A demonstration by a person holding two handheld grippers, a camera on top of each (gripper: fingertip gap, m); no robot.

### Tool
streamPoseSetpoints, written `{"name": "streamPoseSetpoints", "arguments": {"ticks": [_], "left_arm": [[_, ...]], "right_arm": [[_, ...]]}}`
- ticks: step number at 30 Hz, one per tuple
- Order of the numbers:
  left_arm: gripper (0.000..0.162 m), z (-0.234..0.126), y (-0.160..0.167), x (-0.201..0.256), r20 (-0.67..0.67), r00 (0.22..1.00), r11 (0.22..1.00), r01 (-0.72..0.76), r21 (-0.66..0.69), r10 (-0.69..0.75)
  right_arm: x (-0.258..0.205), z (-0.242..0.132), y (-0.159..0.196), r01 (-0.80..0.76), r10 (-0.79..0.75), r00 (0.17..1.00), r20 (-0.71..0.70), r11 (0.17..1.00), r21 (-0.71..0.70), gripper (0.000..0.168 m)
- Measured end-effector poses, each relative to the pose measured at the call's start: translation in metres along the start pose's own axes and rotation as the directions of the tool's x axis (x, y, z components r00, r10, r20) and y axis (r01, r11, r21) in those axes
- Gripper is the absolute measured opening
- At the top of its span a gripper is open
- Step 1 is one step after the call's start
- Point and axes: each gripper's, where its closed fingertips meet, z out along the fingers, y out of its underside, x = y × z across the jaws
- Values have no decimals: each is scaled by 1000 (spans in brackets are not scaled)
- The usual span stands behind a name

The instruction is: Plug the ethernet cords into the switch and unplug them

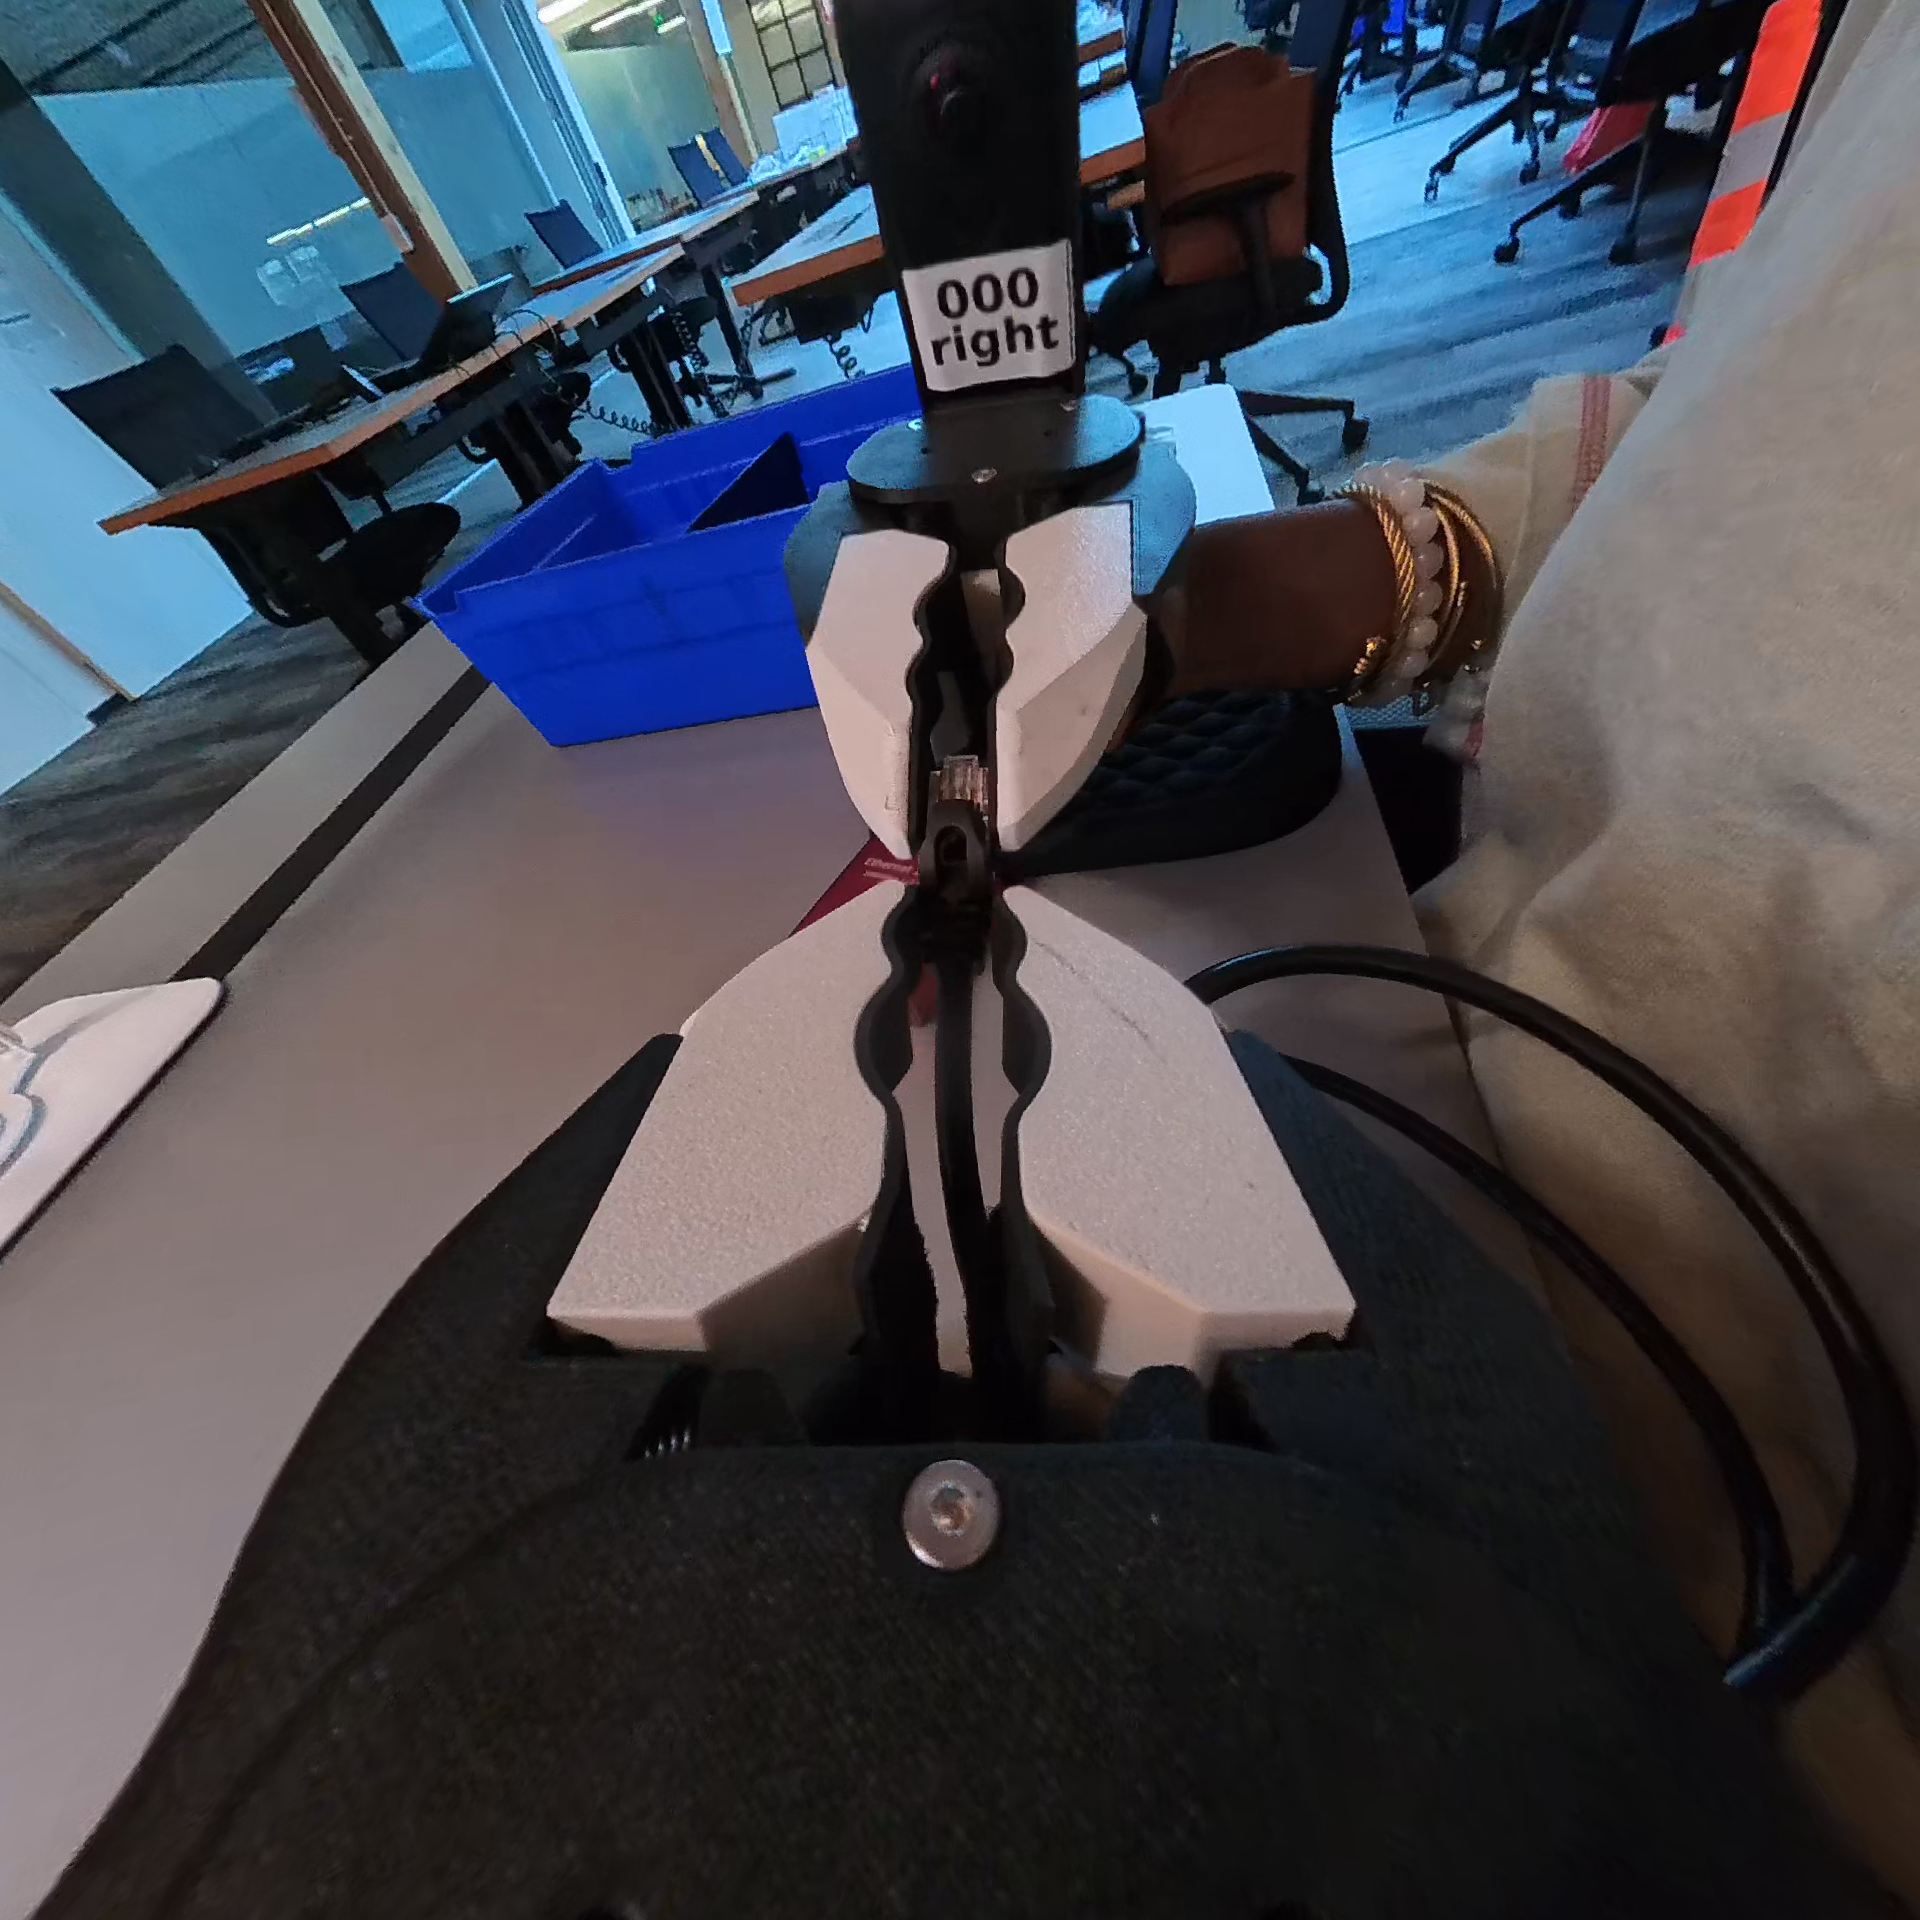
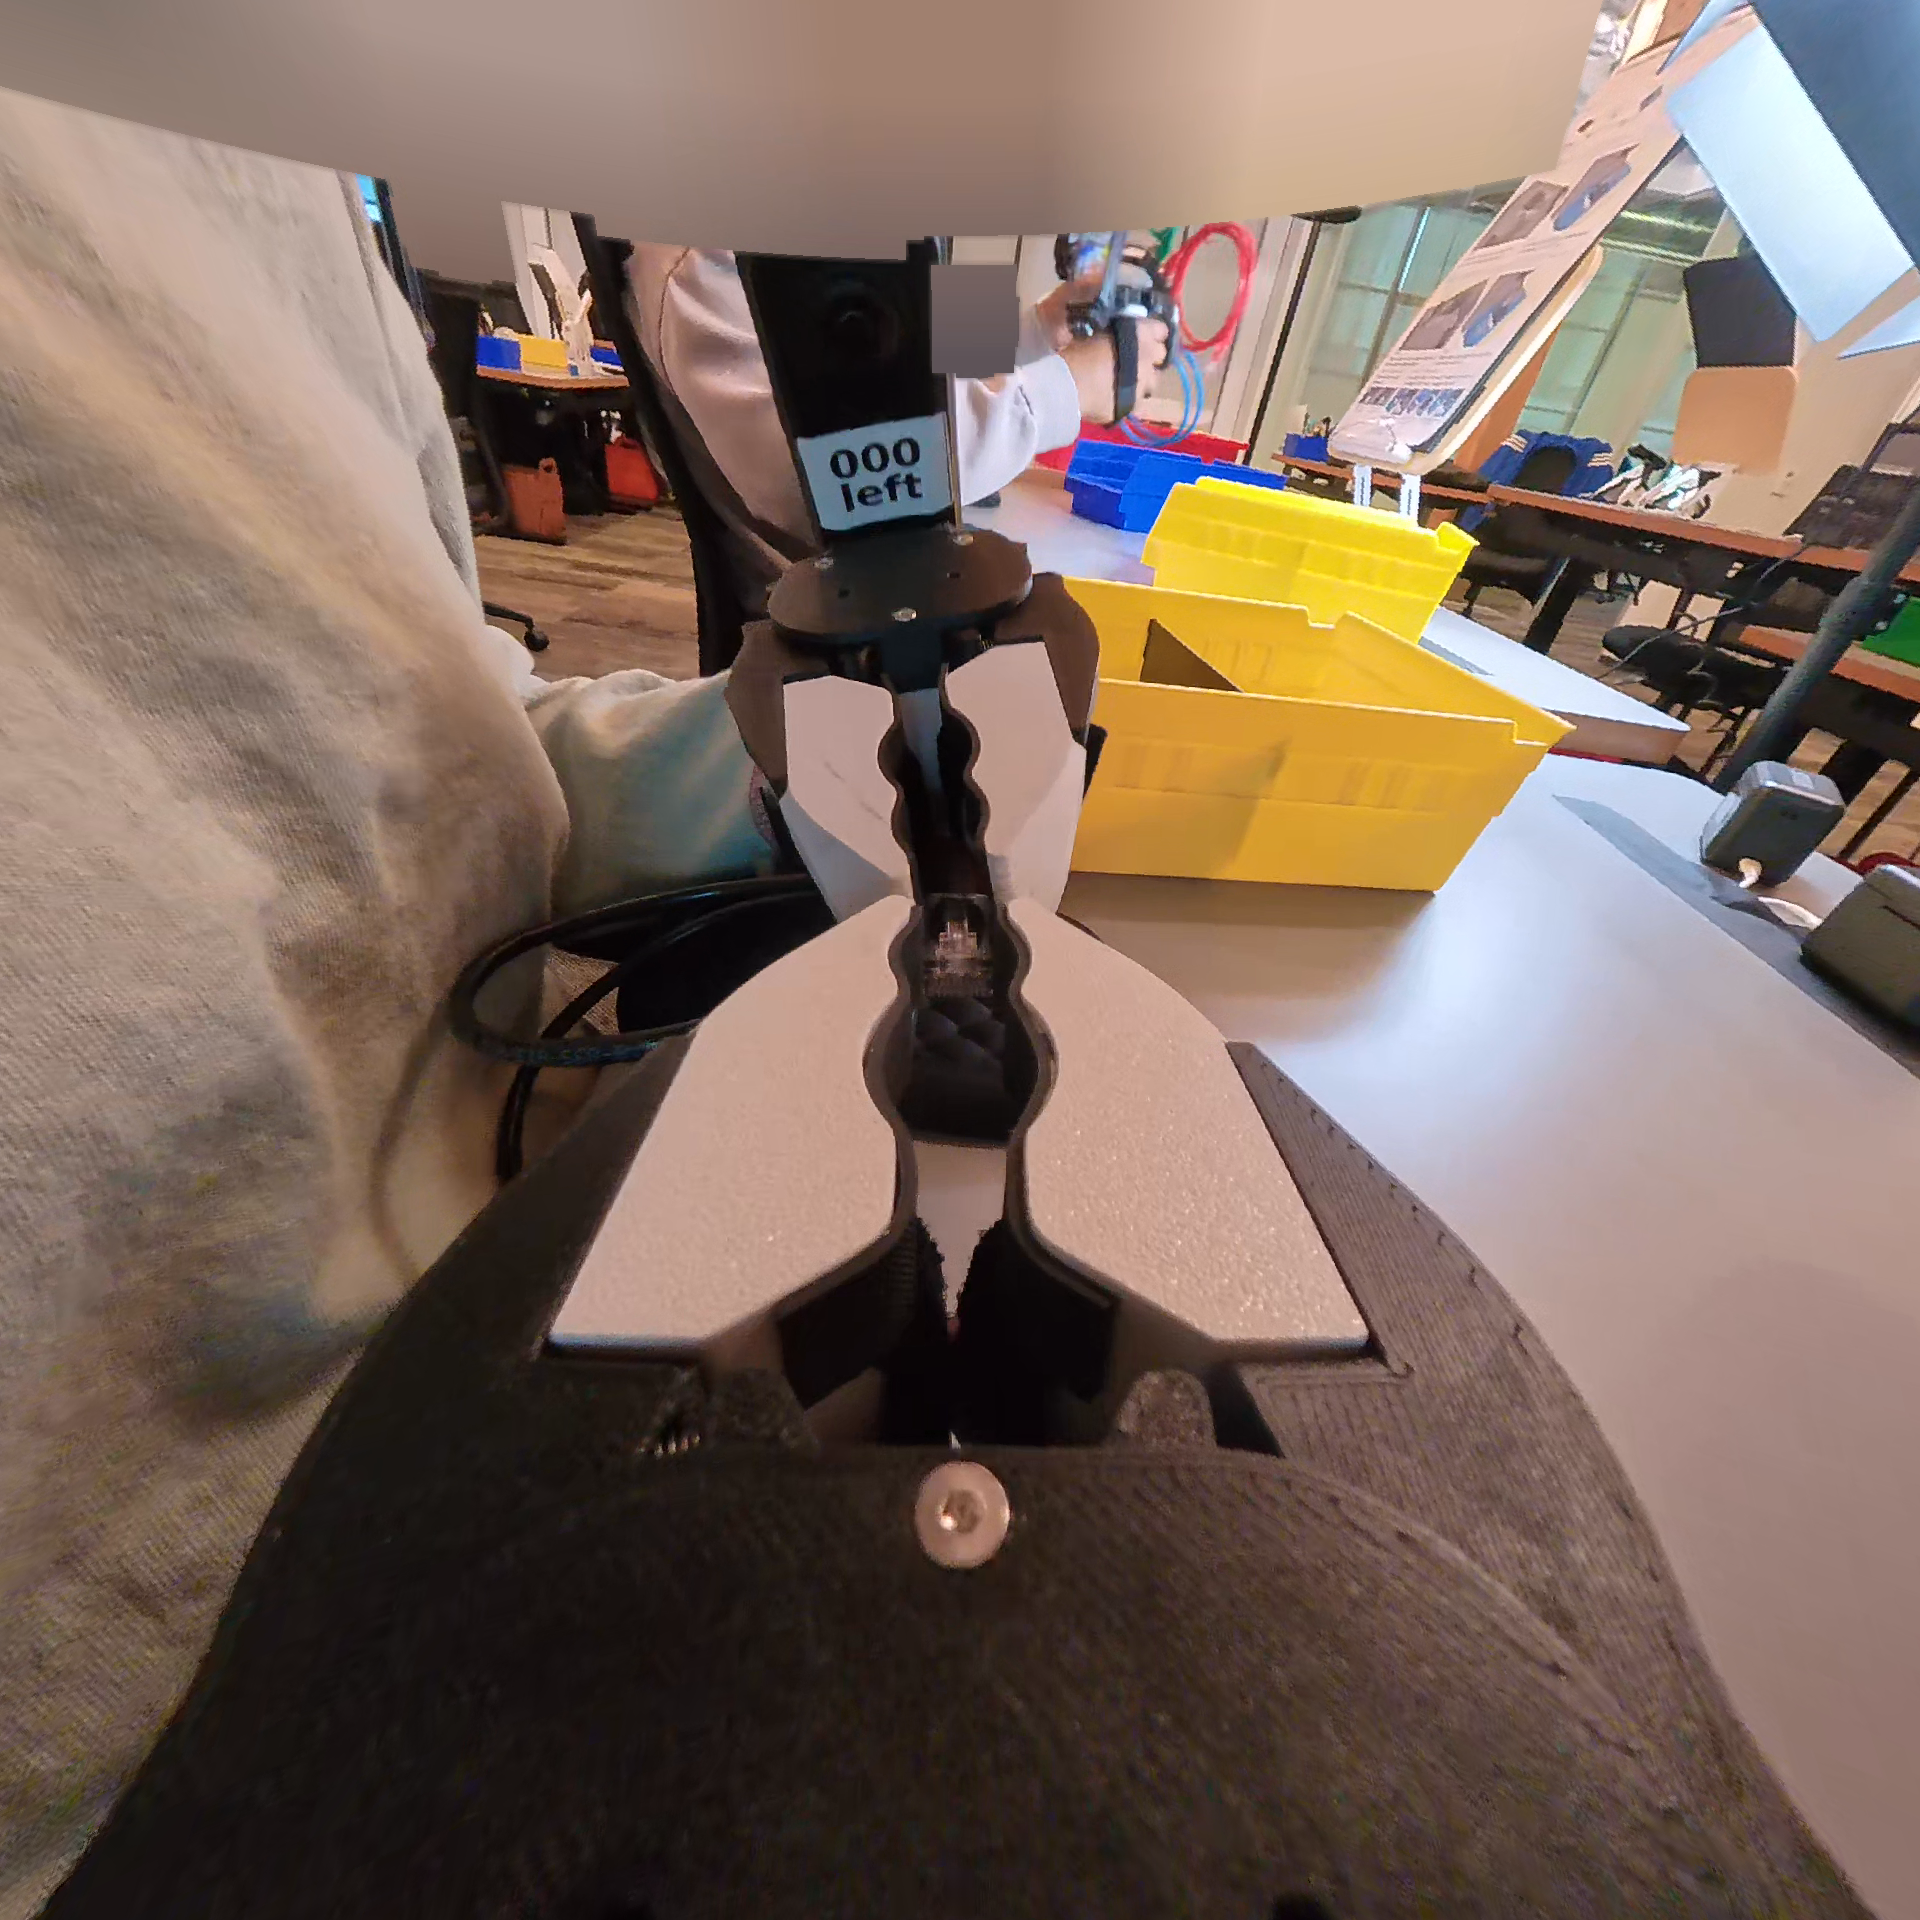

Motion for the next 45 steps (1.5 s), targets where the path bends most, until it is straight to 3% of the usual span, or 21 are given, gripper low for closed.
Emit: {"name": "streamPoseSetpoints", "arguments": {"ticks": [6,9,14,17,20,24,26,31,39,45], "left_arm": [[12,-1,4,-3,-21,1000,999,17,-35,-18],[12,4,19,-7,-6,1000,995,26,-101,-27],[12,-2,29,-18,45,996,993,79,-85,-76],[12,-6,32,-23,63,994,993,96,-66,-92],[12,-8,35,-25,79,993,993,96,-70,-90],[12,-10,34,-26,84,993,994,93,-60,-88],[12,-11,34,-26,88,992,994,93,-57,-88],[12,-13,32,-27,88,991,994,105,-31,-102],[12,-16,29,-27,93,991,995,96,-6,-95],[12,-14,31,-26,88,992,996,92,-9,-91]], "right_arm": [[3,1,2,7,-7,1000,-21,1000,-8,12],[10,-2,18,-31,23,998,-55,988,-151,13],[37,-62,62,-177,36,964,-264,828,-532,71],[39,-104,97,-357,95,909,-407,682,-638,86],[34,-111,118,-433,133,879,-458,627,-648,86],[35,-106,135,-422,104,885,-454,592,-687,86],[39,-106,133,-406,94,891,-444,605,-685,68],[43,-95,95,-323,70,926,-371,658,-681,67],[42,-85,86,-181,48,983,-175,341,-922,66],[43,-85,87,-181,60,984,-170,332,-926,66]]}}
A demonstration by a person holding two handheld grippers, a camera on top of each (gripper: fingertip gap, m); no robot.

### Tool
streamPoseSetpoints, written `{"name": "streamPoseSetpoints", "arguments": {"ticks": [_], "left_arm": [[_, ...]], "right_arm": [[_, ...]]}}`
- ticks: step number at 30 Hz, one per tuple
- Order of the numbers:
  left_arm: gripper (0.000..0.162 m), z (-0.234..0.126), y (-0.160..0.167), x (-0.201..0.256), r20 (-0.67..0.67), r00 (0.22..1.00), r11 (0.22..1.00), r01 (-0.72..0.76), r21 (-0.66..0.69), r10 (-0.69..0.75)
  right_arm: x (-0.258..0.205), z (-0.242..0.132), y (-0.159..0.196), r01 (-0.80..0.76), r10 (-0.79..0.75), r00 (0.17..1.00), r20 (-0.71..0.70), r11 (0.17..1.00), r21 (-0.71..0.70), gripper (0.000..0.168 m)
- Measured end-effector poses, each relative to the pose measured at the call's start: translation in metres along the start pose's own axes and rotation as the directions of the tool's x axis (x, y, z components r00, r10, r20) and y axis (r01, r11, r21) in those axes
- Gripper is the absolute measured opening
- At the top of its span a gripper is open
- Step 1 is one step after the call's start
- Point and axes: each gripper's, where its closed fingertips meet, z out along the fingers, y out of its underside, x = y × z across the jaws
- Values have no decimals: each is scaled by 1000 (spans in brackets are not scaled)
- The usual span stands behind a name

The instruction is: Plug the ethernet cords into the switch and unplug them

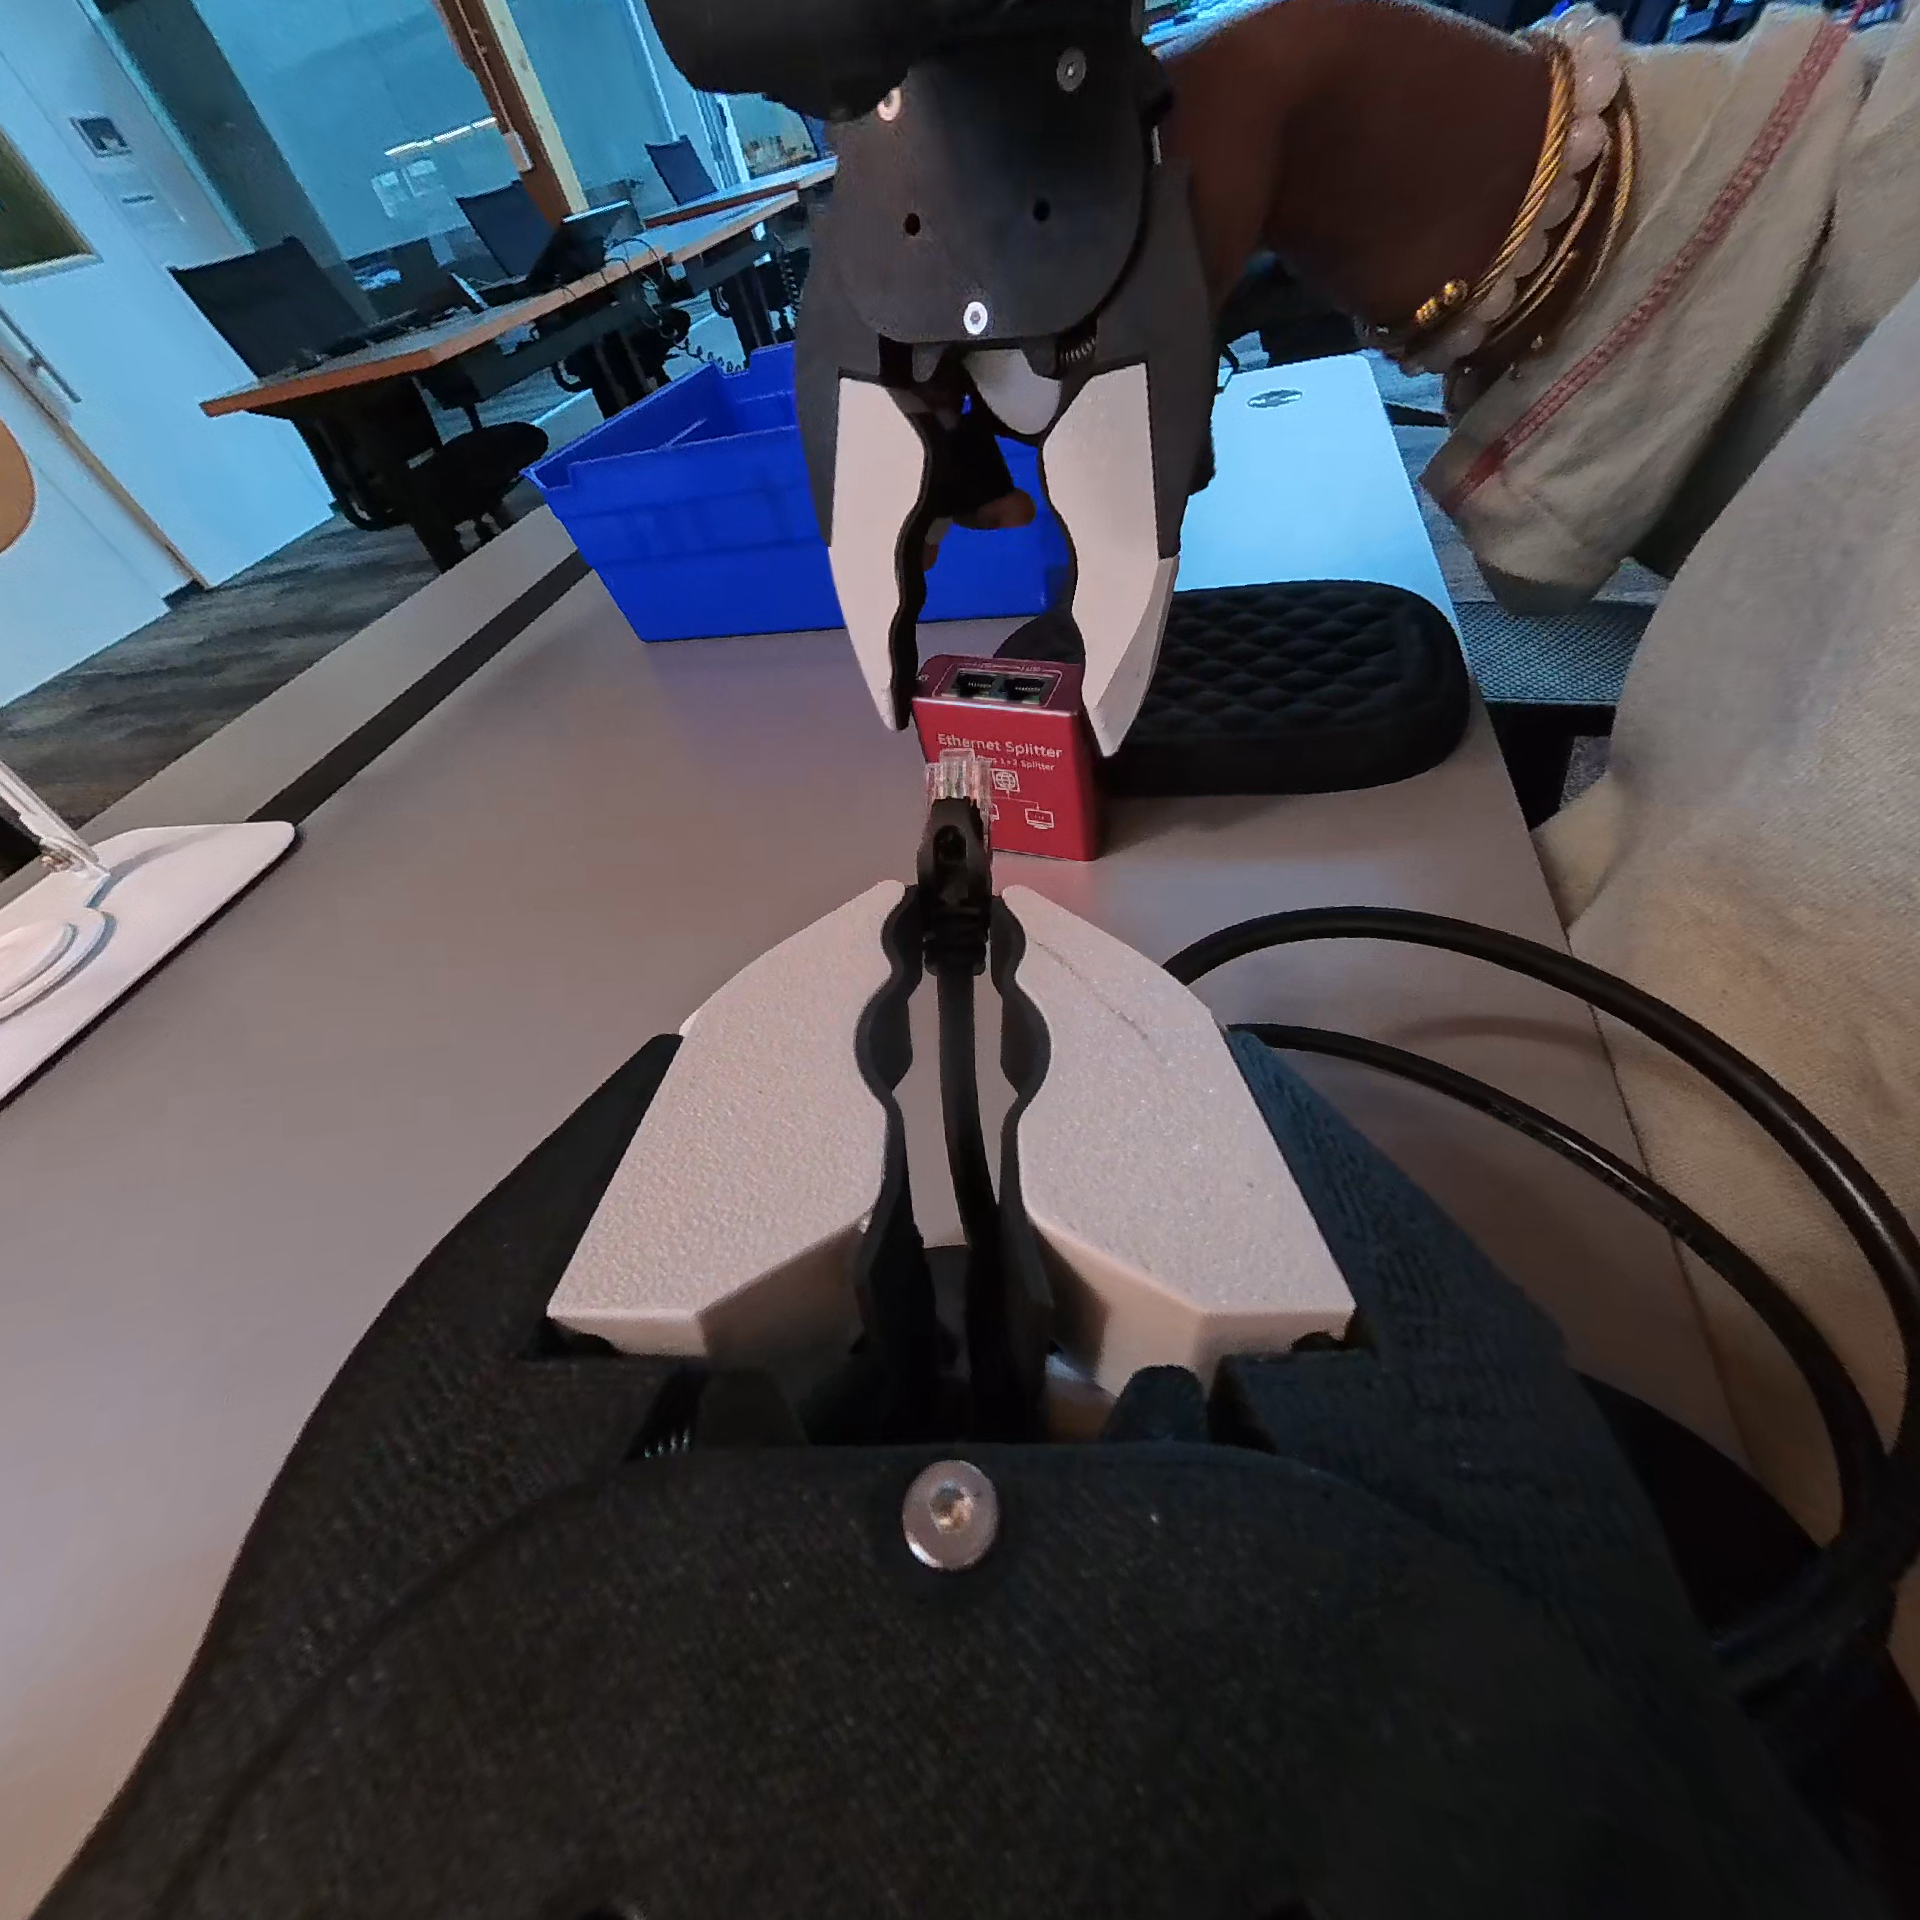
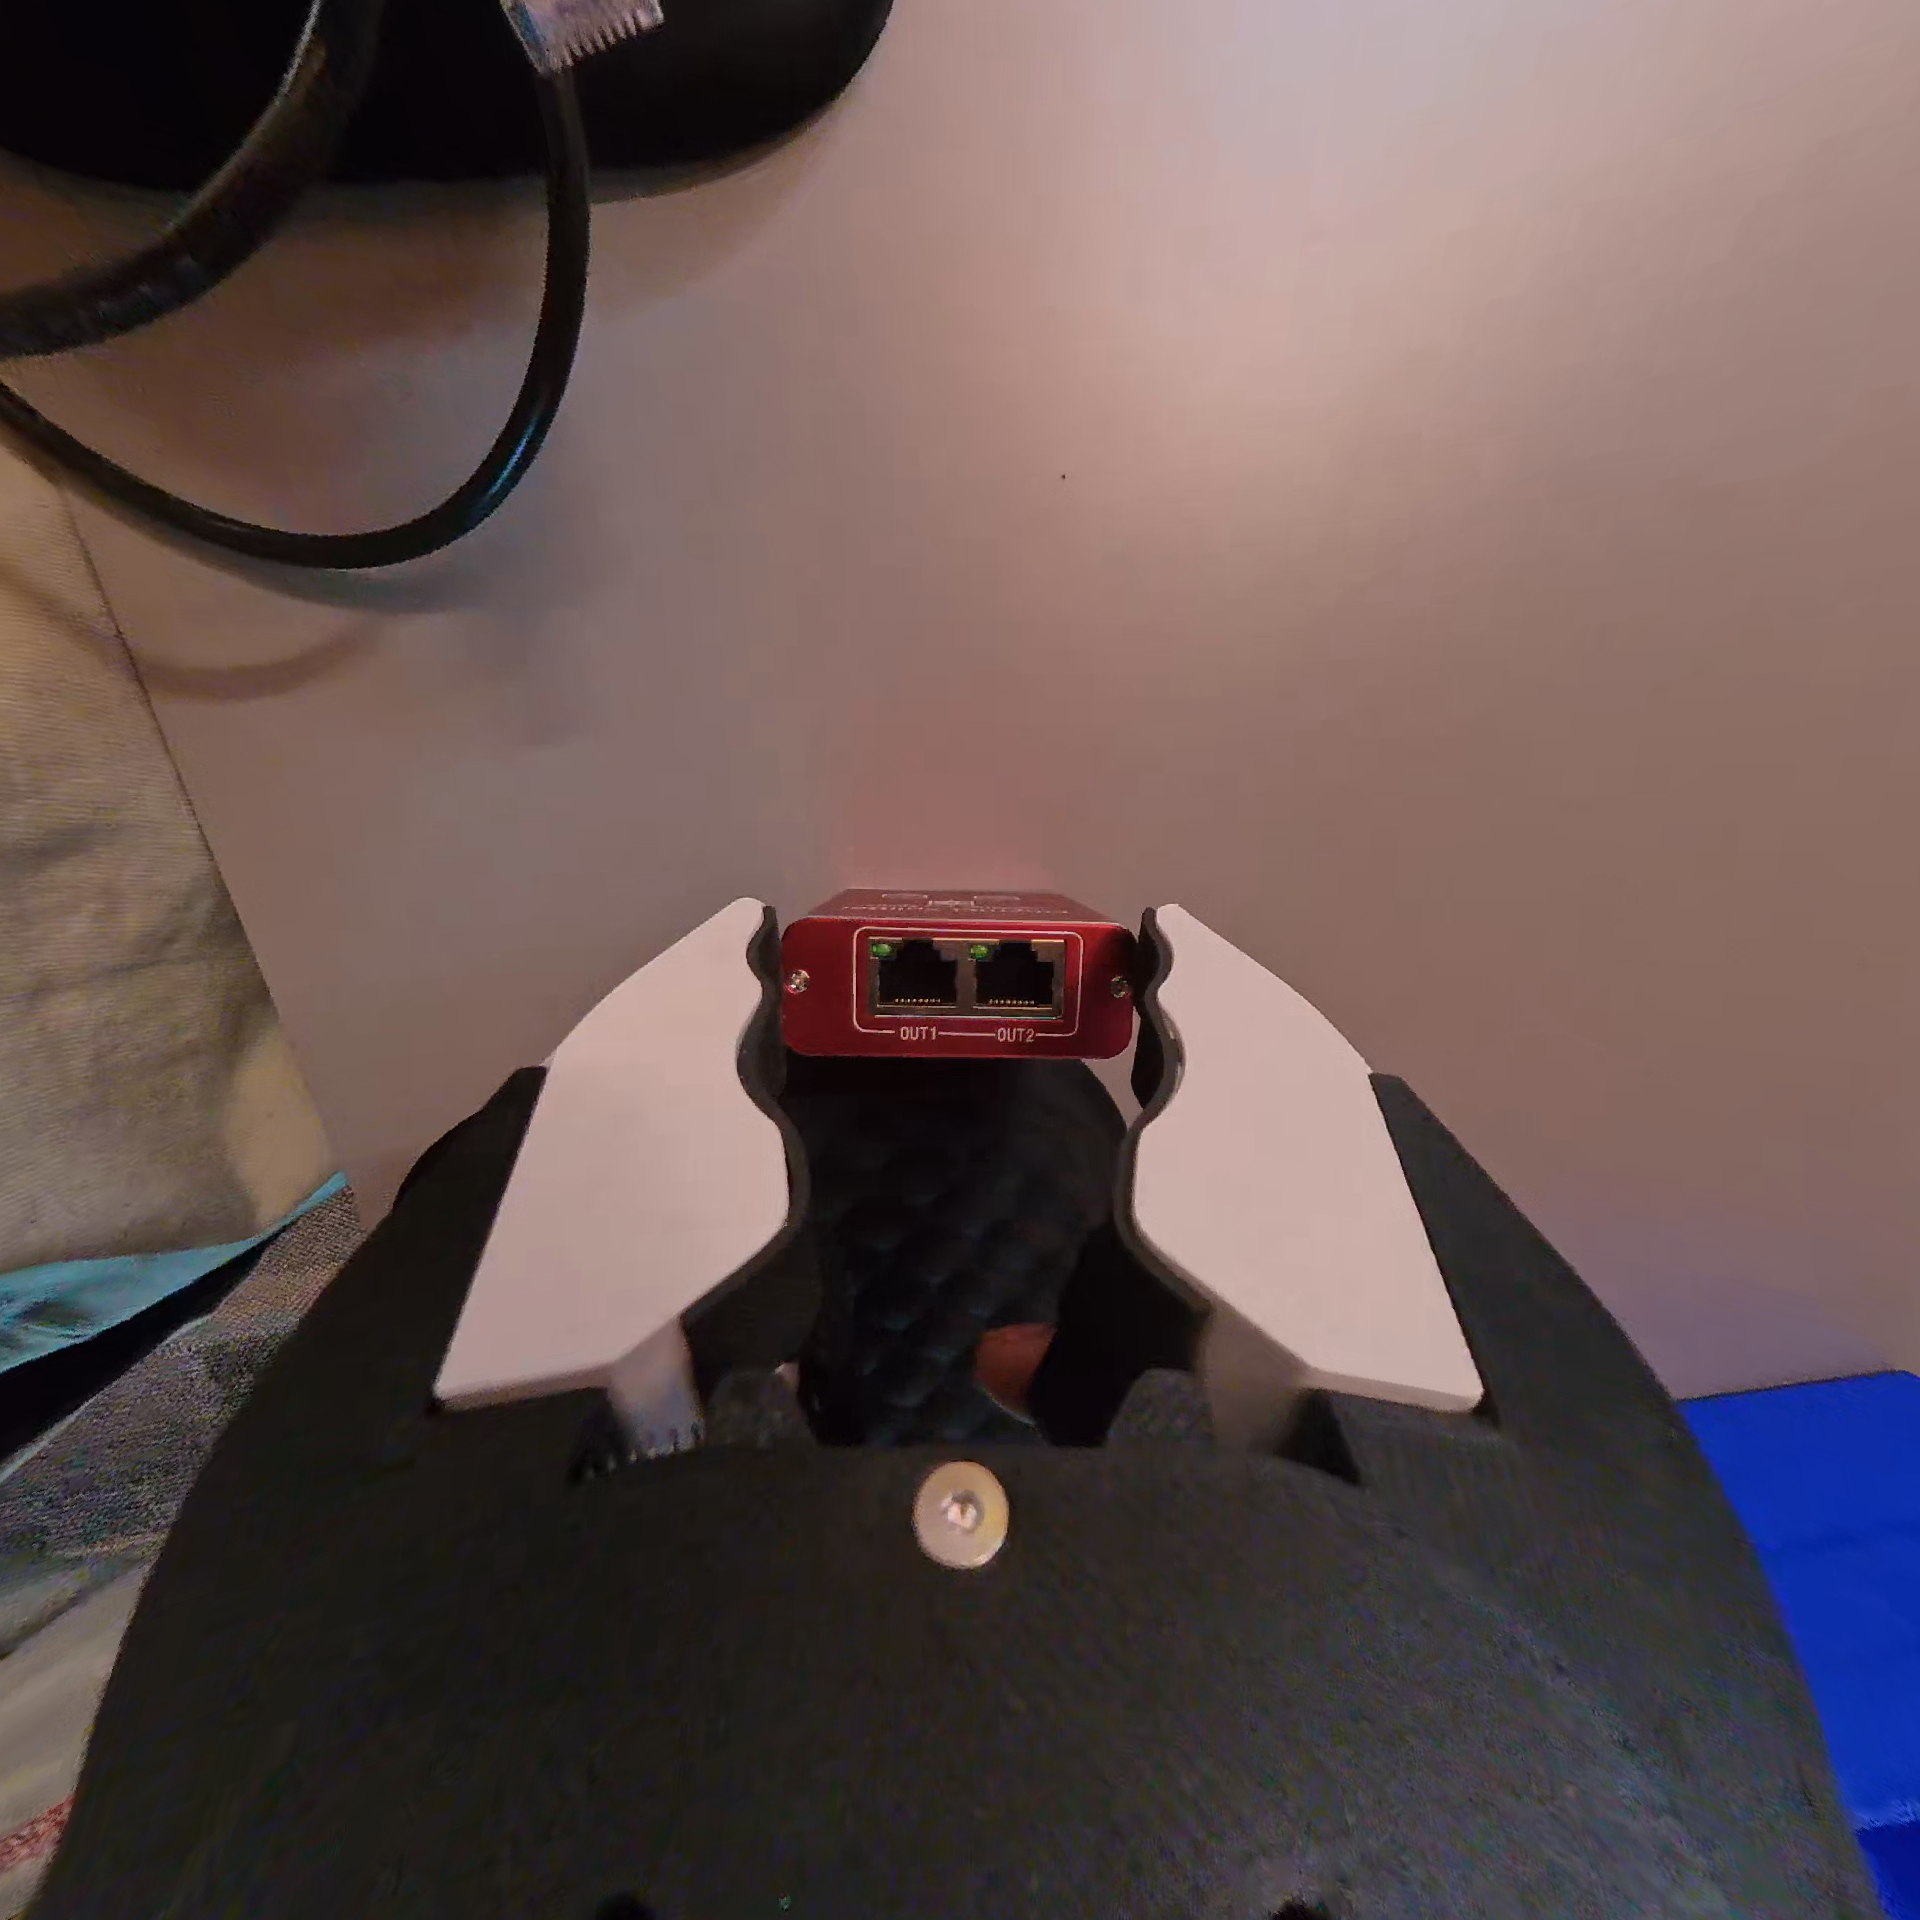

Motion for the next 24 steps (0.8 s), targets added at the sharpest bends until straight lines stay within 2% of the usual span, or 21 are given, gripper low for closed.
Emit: {"name": "streamPoseSetpoints", "arguments": {"ticks": [7,11,15,24], "left_arm": [[12,0,0,0,4,1000,1000,-4,2,4],[12,0,0,-1,7,1000,1000,-6,0,6],[12,0,0,-1,10,1000,1000,-7,3,7],[12,0,0,-1,11,1000,1000,-5,5,5]], "right_arm": [[2,-2,5,-19,19,1000,-12,1000,1,66],[6,-6,2,-63,64,998,-25,998,13,81],[7,-4,10,-74,72,997,-32,996,-52,96],[0,16,20,-157,162,987,19,974,-163,86]]}}
